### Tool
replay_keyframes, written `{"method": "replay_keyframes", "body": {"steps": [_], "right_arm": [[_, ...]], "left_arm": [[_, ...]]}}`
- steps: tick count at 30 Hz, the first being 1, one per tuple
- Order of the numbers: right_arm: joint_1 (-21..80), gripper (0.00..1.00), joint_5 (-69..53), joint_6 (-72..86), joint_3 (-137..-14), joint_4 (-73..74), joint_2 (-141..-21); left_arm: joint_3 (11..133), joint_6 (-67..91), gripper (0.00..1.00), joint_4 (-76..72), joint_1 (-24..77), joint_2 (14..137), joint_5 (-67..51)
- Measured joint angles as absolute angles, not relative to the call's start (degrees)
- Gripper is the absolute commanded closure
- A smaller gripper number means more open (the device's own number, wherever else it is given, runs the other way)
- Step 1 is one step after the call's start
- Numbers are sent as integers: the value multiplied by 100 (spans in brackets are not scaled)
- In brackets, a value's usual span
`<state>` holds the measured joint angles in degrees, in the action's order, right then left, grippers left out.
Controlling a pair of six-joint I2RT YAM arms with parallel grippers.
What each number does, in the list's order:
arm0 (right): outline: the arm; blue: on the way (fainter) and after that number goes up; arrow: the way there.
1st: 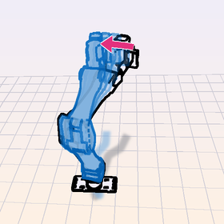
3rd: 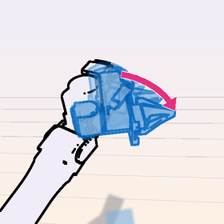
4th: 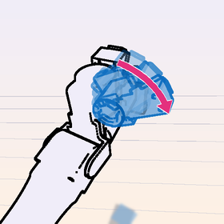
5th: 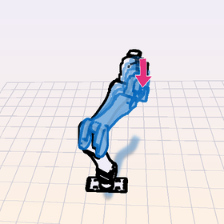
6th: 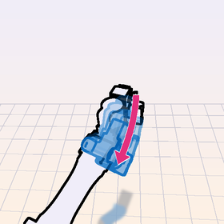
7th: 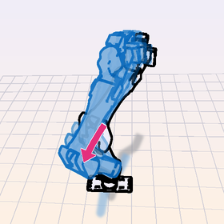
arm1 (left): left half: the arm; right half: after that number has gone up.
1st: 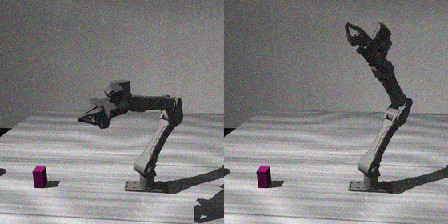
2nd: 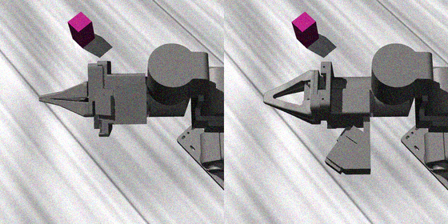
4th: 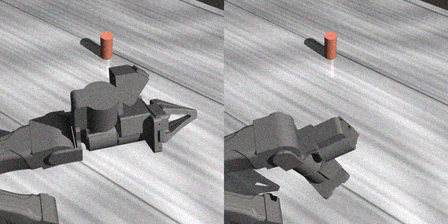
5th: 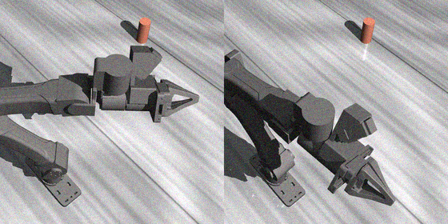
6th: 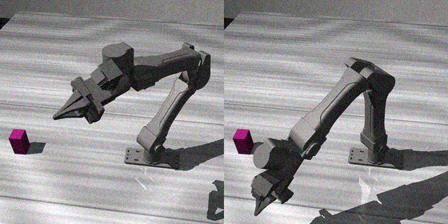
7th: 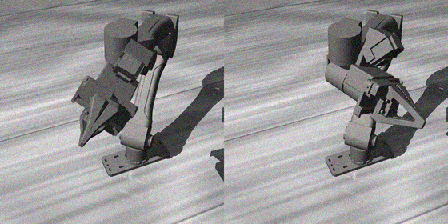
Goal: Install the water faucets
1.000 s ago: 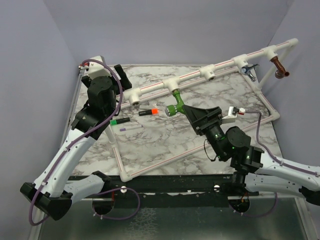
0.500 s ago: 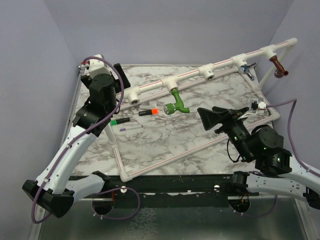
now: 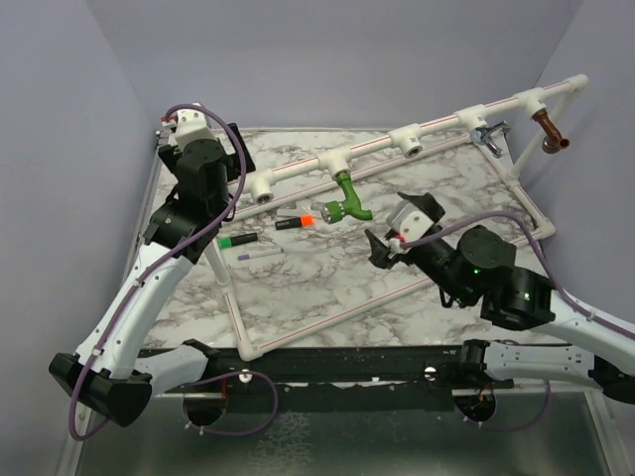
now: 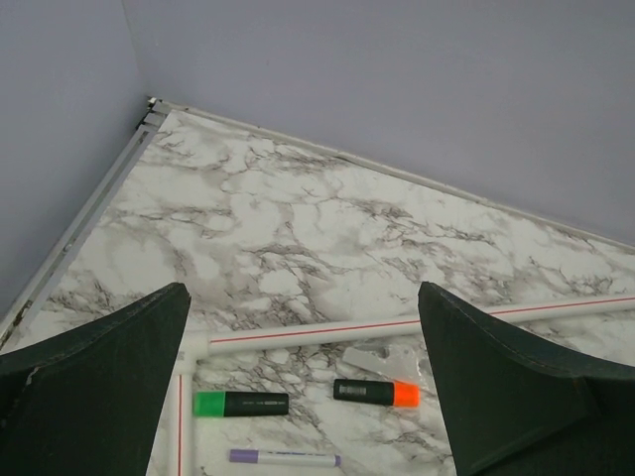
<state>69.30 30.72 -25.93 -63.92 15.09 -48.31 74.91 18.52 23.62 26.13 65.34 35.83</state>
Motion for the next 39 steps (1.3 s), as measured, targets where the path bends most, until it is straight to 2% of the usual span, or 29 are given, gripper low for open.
{"method": "replay_keyframes", "body": {"steps": [8, 16, 31, 39], "right_arm": [[6930, 9, 2759, -5398, -5944, 1337, -5118], [6930, 8, 2648, -6969, -5808, 515, -5179], [6930, 11, 2368, -7977, -5594, -405, -5688], [6930, 25, 2375, -8519, -5190, -1083, -5894]], "left_arm": [[7535, 1817, 1, 2392, 2482, 6571, 3365], [7520, 1815, 1, 2390, 2445, 6571, 3291], [7491, 1806, 1, 2388, 2443, 6571, 3275], [7483, 1796, 1, 2377, 2436, 6571, 3262]]}}
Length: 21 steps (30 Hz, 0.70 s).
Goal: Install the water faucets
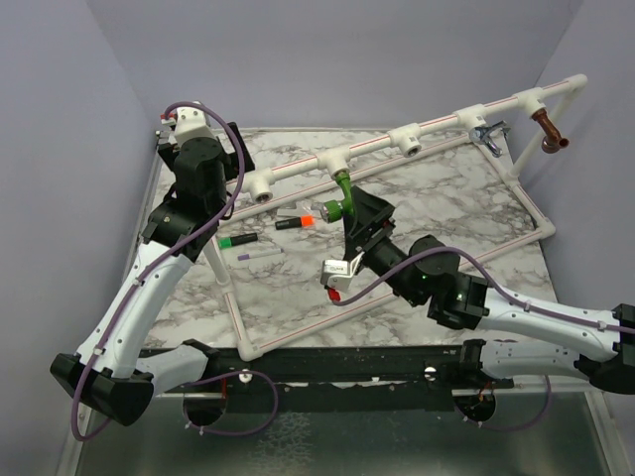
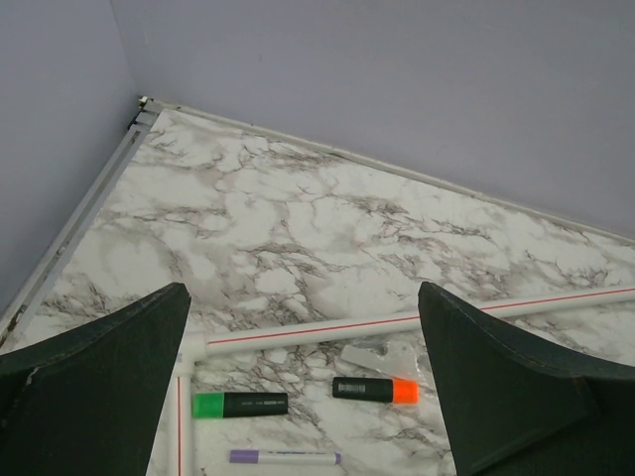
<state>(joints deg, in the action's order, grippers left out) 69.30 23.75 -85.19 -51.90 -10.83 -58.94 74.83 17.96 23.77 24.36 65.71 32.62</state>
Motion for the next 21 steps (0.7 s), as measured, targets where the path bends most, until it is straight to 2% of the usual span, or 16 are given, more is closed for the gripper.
{"method": "replay_keyframes", "body": {"steps": [8, 12, 18, 21], "right_arm": [[6930, 42, 2456, -8792, -5083, -1522, -5927], [6930, 60, 2471, -8849, -4993, -1636, -5966], [6943, 96, 2585, -8930, -4936, -1881, -6042], [6945, 99, 2624, -8877, -4932, -1933, -6064]], "left_arm": [[7476, 1782, 1, 2362, 2436, 6571, 3258], [7474, 1778, 1, 2359, 2436, 6571, 3256], [7467, 1772, 1, 2346, 2432, 6569, 3249], [7467, 1769, 1, 2344, 2432, 6569, 3245]]}}
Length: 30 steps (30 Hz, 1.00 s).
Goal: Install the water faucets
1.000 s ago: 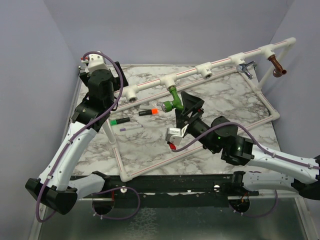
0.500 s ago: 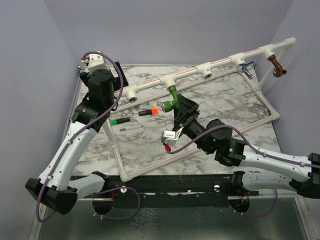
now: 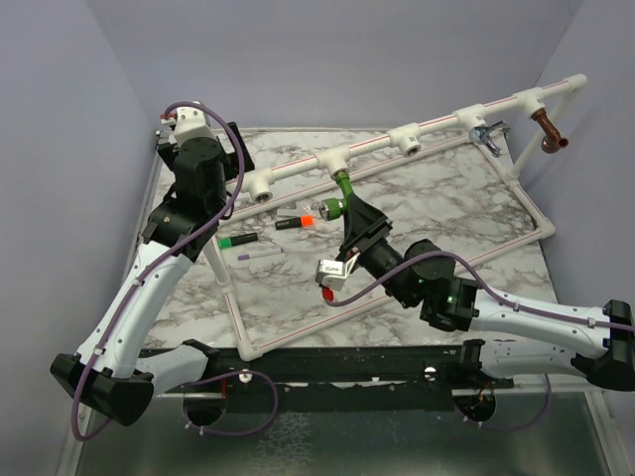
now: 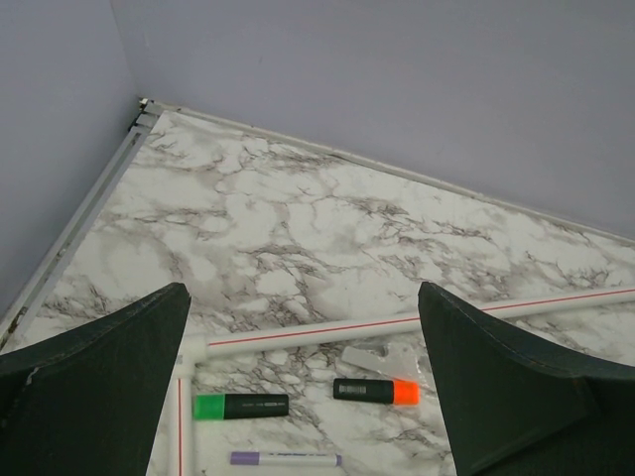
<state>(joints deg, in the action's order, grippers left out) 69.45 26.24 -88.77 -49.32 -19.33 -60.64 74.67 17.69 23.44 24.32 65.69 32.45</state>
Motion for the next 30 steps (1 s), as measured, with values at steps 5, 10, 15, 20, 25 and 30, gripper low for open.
{"method": "replay_keyframes", "body": {"steps": [5, 10, 15, 20, 25, 30], "right_arm": [[6976, 99, 2711, -8558, -4851, -2279, -6134], [6989, 99, 2834, -7666, -4840, -2707, -6226], [7004, 99, 3015, -6272, -4840, -3070, -6254], [7006, 99, 3297, -4630, -4840, -3424, -6270], [7011, 99, 3741, -2845, -4831, -3747, -6292], [7013, 99, 4239, -1114, -4698, -4128, -6296]], "left_arm": [[7465, 1765, 1, 2340, 2418, 6569, 3242], [7461, 1750, 1, 2320, 2399, 6569, 3238], [7448, 1732, 1, 2298, 2399, 6558, 3238], [7437, 1721, 1, 2279, 2394, 6549, 3238], [7428, 1704, 1, 2252, 2394, 6547, 3236], [7408, 1699, 1, 2239, 2397, 6523, 3234]]}}
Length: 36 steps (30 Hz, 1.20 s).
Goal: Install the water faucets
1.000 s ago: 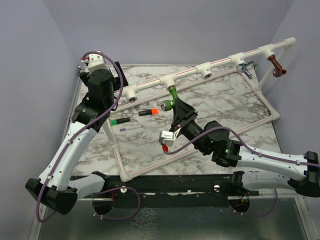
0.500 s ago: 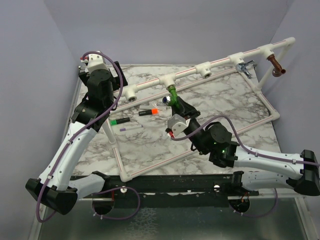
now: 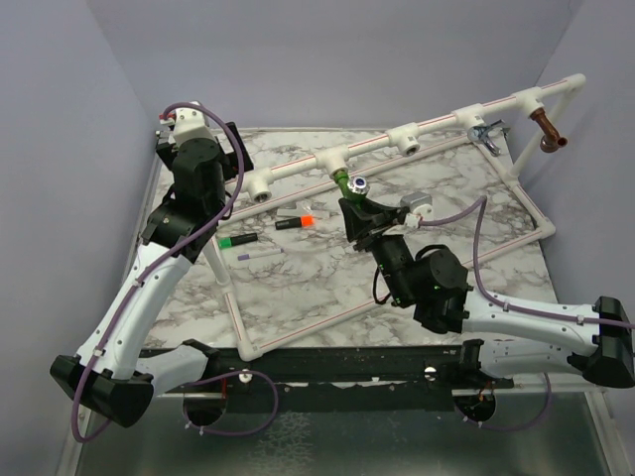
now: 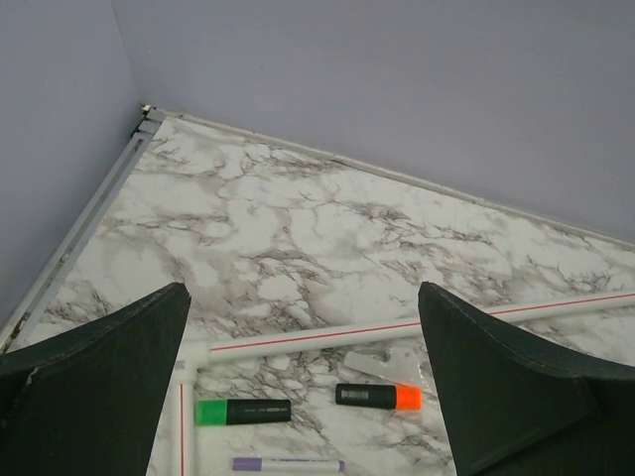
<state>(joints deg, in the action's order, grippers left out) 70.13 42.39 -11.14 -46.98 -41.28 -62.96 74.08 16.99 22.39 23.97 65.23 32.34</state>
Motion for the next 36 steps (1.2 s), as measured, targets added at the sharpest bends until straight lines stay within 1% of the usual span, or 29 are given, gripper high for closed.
{"method": "replay_keyframes", "body": {"steps": [4, 10, 17, 20, 23, 27, 33, 36], "right_arm": [[7015, 99, 4628, 429, -4698, -4123, -6298], [7015, 99, 5192, 2639, -4842, -3684, -6302], [7017, 99, 5631, 5179, -5218, -2305, -6215], [7017, 99, 5660, 6031, -5299, -1883, -6191], [7017, 99, 5673, 6751, -5269, -1732, -6149], [7017, 99, 5649, 7658, -4987, -1916, -6082], [7015, 99, 5594, 8309, -4901, -2008, -6080], [7015, 88, 5588, 8427, -4899, -1990, -6064]], "left_arm": [[7380, 1695, 1, 2202, 2397, 6490, 3232], [7334, 1688, 1, 2099, 2397, 6453, 3232], [7323, 1686, 1, 2084, 2412, 6434, 3238], [7323, 1684, 1, 2082, 2414, 6434, 3238], [7314, 1686, 1, 2084, 2436, 6420, 3247], [7288, 1688, 1, 2080, 2469, 6410, 3262], [7279, 1684, 1, 2056, 2477, 6386, 3286], [7277, 1684, 1, 2056, 2477, 6379, 3288]]}}
